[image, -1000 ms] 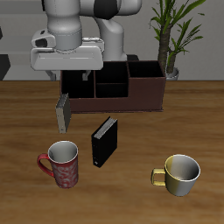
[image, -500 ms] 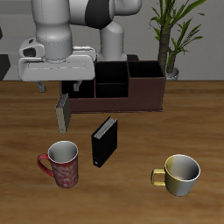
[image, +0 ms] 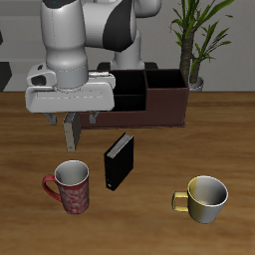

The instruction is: Place the red mug into the back desk caddy's right compartment

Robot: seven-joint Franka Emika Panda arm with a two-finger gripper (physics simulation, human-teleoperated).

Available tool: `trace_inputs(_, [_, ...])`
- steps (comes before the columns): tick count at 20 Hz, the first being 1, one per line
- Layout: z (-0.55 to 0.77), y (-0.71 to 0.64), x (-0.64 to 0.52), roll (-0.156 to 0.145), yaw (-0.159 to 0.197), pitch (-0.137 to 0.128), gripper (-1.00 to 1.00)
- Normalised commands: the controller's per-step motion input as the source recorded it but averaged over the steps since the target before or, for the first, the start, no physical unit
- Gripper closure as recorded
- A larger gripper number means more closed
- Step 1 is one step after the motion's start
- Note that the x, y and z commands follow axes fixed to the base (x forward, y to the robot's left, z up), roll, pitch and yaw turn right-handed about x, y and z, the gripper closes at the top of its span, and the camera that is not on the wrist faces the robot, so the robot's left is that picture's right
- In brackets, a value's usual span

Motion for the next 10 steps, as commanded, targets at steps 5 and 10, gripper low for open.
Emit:
trace_inputs(5, [-0.23,0.22,0.17,0.001,-0.021,0.000,-1.00])
trace_inputs(10, [-0.17,0.18,0.14,-0.008,-0.028,-0.010,-1.00])
